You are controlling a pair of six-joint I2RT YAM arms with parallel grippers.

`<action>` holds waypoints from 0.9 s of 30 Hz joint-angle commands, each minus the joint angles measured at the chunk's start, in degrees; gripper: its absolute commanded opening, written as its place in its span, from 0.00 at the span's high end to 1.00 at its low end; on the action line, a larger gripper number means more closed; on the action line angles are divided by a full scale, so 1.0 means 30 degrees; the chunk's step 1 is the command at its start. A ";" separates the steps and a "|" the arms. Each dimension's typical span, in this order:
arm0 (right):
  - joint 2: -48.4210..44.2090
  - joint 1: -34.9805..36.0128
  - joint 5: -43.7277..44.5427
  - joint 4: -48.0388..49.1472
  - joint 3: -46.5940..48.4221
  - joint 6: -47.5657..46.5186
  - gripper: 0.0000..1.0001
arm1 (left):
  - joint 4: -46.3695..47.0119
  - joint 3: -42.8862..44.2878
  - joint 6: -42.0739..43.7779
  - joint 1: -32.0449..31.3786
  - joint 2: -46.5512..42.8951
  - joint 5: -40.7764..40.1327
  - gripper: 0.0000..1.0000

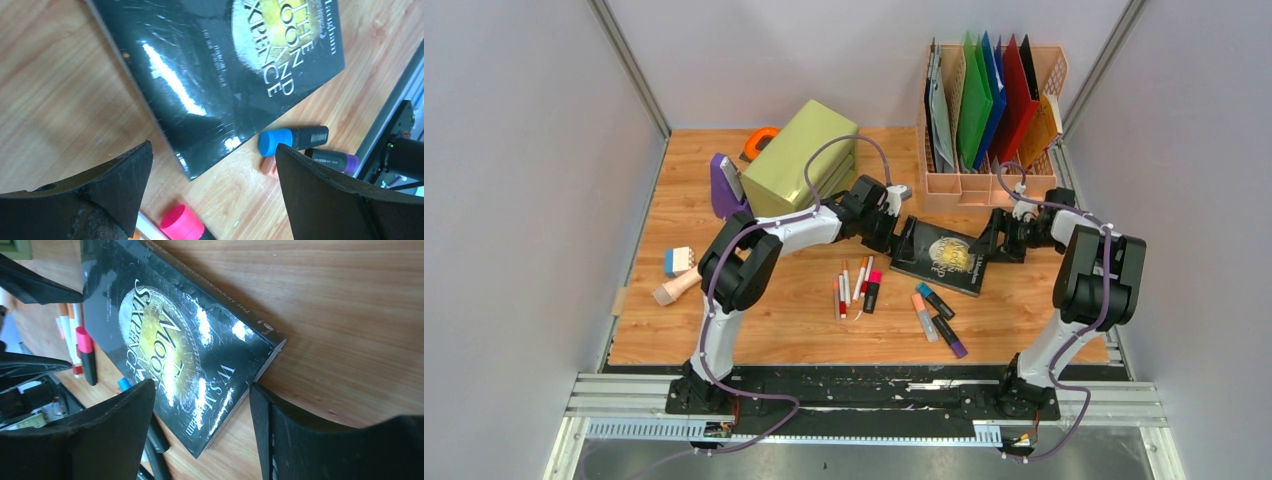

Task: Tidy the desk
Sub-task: Move the book to the center of the board, then pick up the book from the center of the board.

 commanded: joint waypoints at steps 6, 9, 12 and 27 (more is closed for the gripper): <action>-0.0624 0.0197 -0.4262 -0.1126 0.1738 0.1078 0.58 | 0.1820 -0.0430 -0.1153 -0.0612 0.0336 0.2434 0.00; -0.0793 0.0303 -0.5010 -0.1459 0.2350 0.1243 0.74 | 0.1822 -0.0418 -0.1167 -0.0620 0.0352 0.2555 0.00; -0.0825 0.0516 -0.5254 -0.1803 0.2965 0.1324 0.81 | 0.1864 -0.0376 -0.1161 -0.0620 0.0345 0.2698 0.00; -0.3035 0.4900 -0.2219 -0.3889 0.6669 -0.0148 0.93 | 0.1714 -0.0127 -0.0383 -0.0620 -0.0304 0.3214 0.00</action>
